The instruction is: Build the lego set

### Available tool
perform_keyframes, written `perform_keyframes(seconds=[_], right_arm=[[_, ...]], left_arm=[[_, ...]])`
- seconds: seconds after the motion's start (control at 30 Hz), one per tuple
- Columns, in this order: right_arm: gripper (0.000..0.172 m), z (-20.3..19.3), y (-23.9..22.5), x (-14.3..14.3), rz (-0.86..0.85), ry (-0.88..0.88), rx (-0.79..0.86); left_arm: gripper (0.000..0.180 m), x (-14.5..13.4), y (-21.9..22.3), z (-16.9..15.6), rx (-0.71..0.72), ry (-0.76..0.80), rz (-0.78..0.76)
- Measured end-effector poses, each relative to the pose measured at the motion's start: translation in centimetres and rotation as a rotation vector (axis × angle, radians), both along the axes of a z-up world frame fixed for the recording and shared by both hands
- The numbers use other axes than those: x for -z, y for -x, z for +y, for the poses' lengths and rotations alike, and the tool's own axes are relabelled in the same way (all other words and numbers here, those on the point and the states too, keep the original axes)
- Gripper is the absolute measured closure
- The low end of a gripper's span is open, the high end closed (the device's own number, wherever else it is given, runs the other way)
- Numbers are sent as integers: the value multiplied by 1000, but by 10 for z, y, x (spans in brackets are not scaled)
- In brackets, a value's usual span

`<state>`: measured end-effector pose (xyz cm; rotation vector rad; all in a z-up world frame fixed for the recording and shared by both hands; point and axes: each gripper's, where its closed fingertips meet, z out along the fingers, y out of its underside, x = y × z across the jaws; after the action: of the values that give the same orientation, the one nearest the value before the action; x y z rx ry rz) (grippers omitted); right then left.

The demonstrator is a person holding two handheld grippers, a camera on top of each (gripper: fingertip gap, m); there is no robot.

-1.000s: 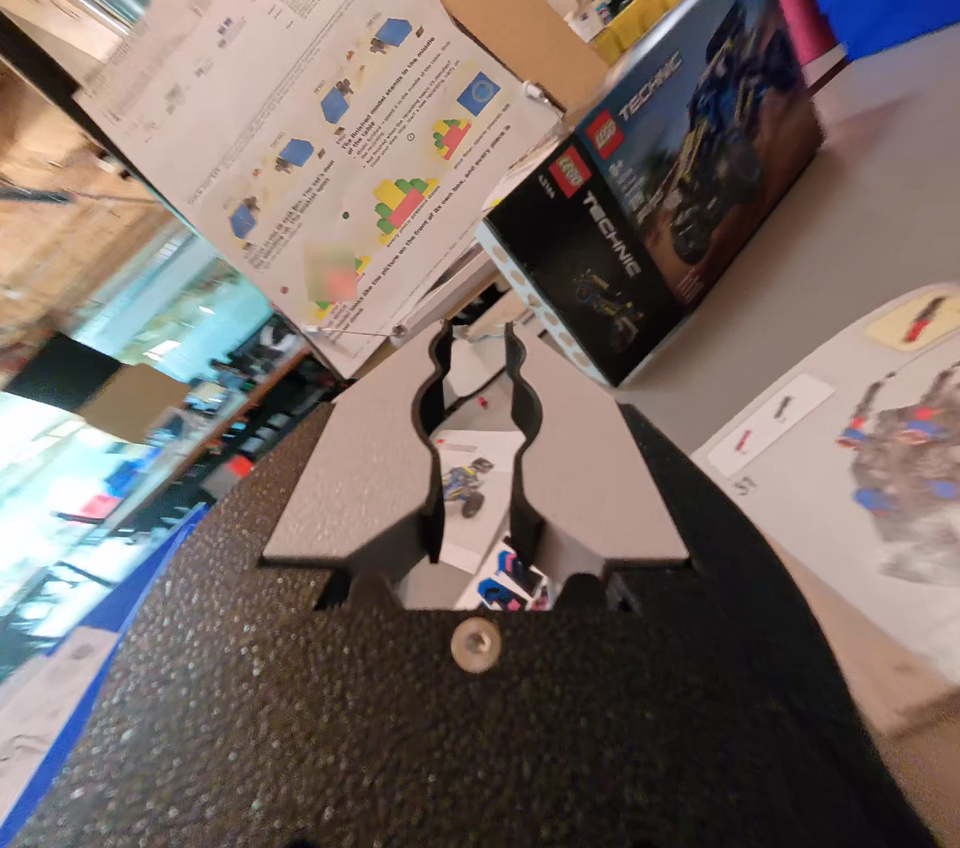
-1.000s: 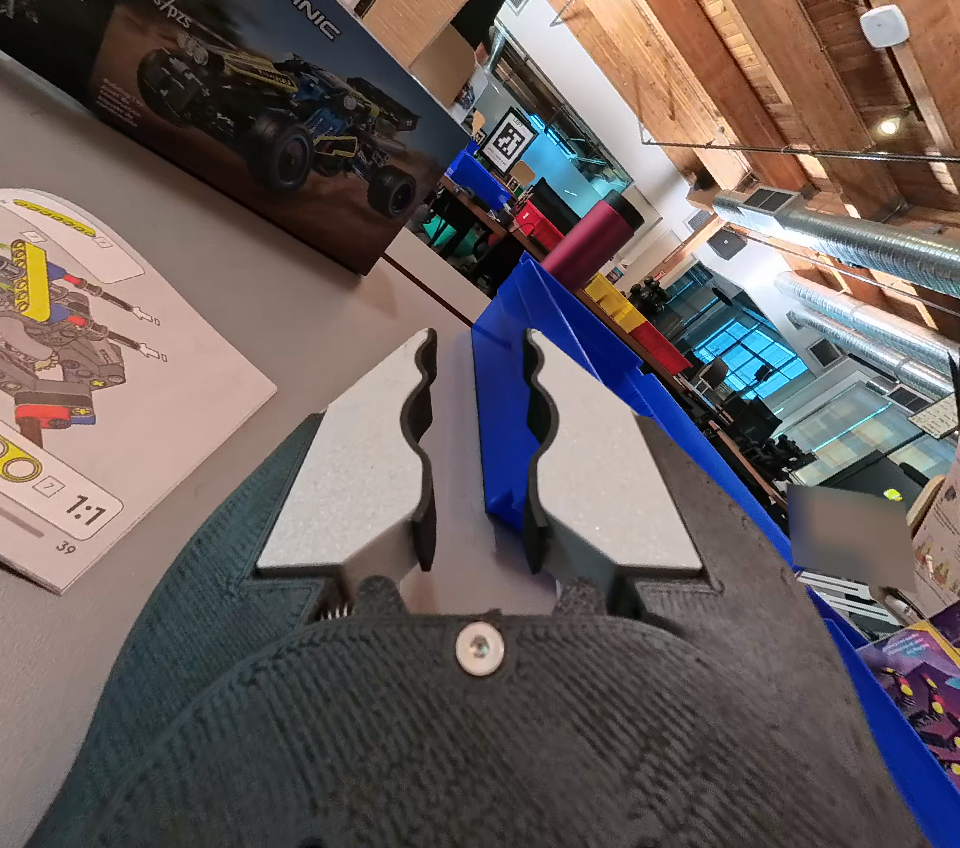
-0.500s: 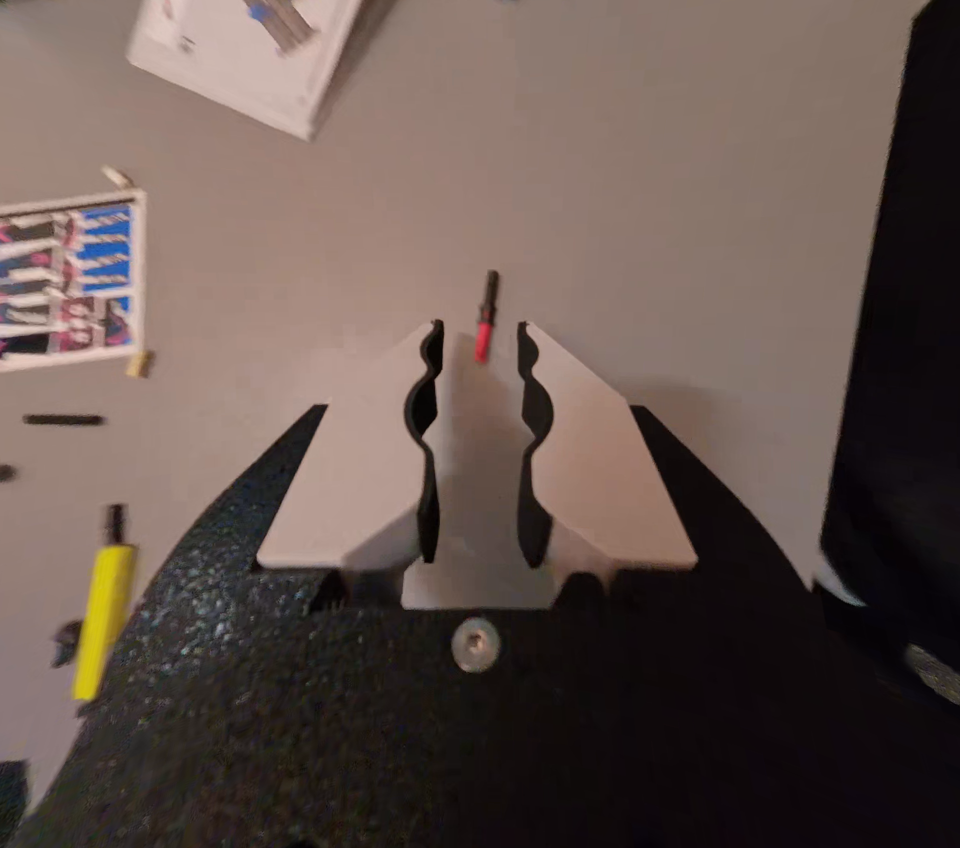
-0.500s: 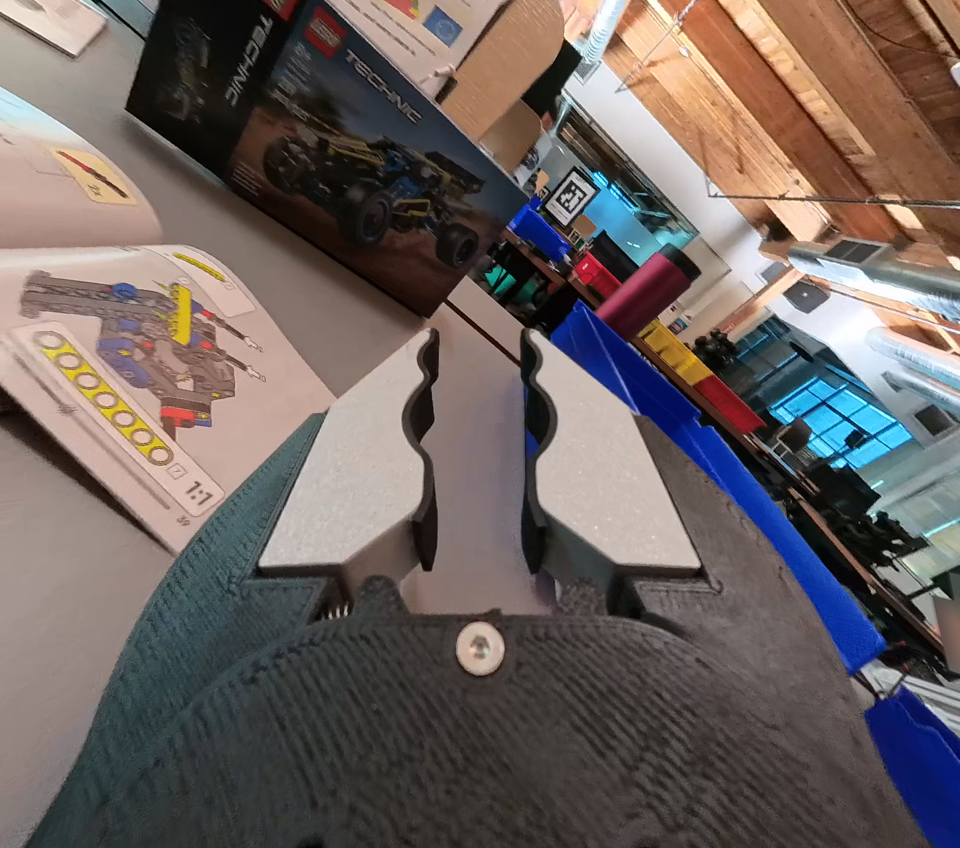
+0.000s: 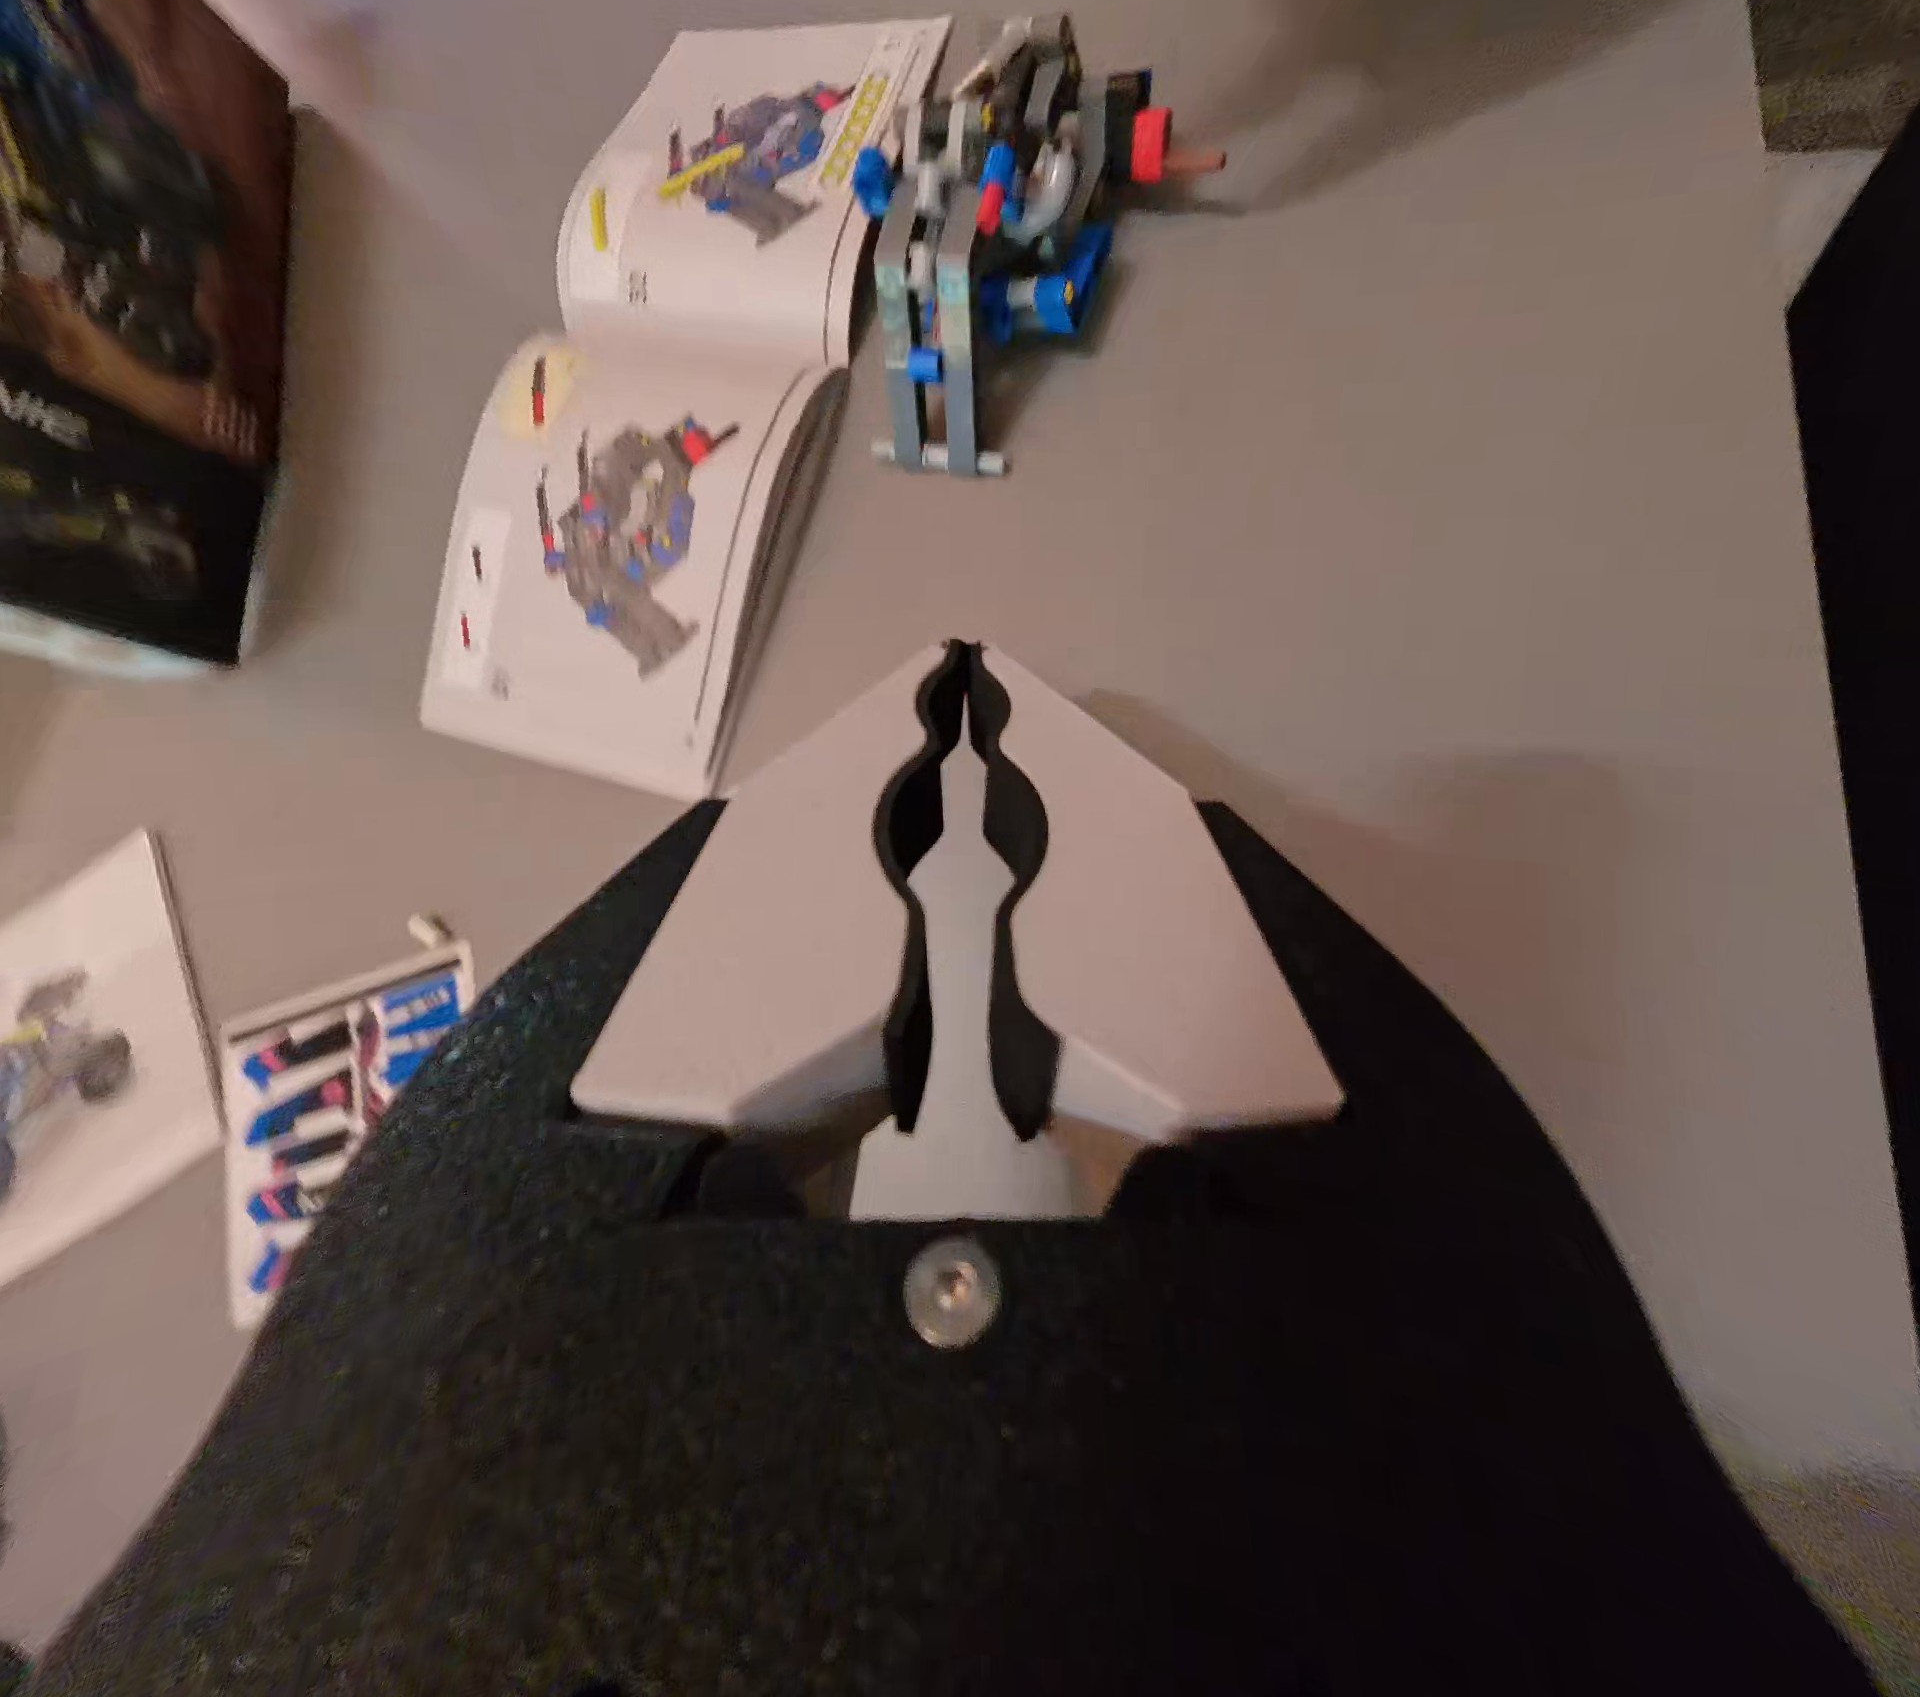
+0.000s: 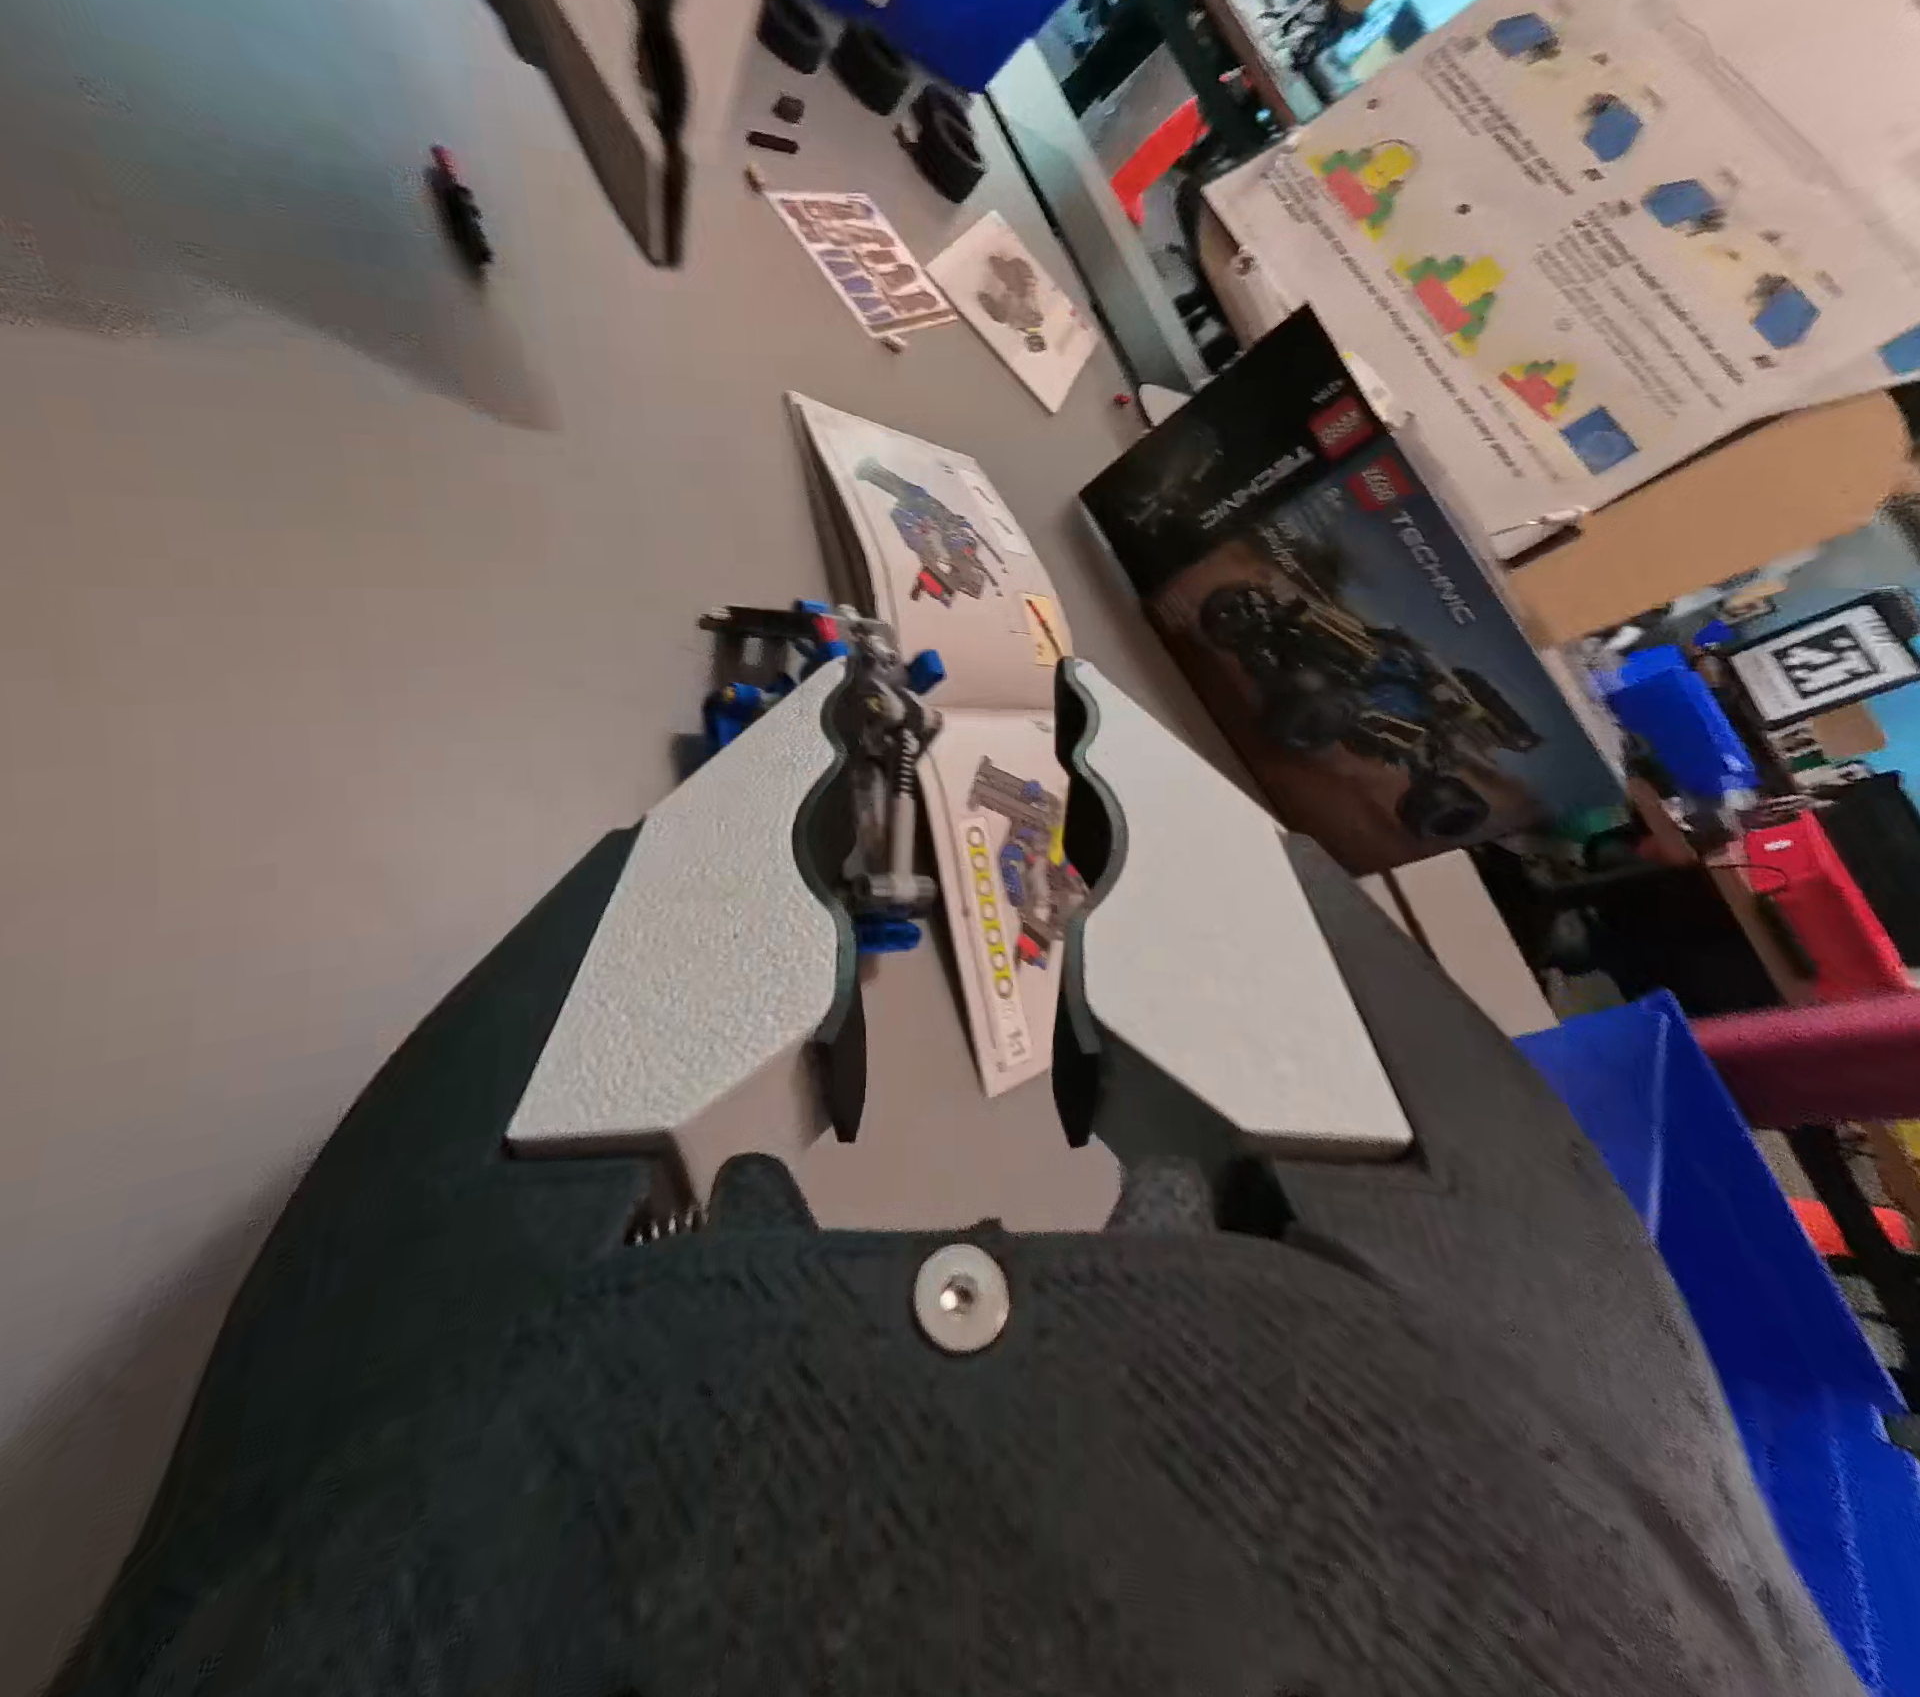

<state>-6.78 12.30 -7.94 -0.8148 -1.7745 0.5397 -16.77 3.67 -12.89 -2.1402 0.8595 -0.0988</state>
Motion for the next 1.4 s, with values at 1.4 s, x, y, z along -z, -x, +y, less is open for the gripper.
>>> perform_keyframes(seconds=[1.4], right_arm=[[168,-47,10,12,-58,-51,-104]], left_arm=[[175,-33,-92,39,351,-130,-39]])
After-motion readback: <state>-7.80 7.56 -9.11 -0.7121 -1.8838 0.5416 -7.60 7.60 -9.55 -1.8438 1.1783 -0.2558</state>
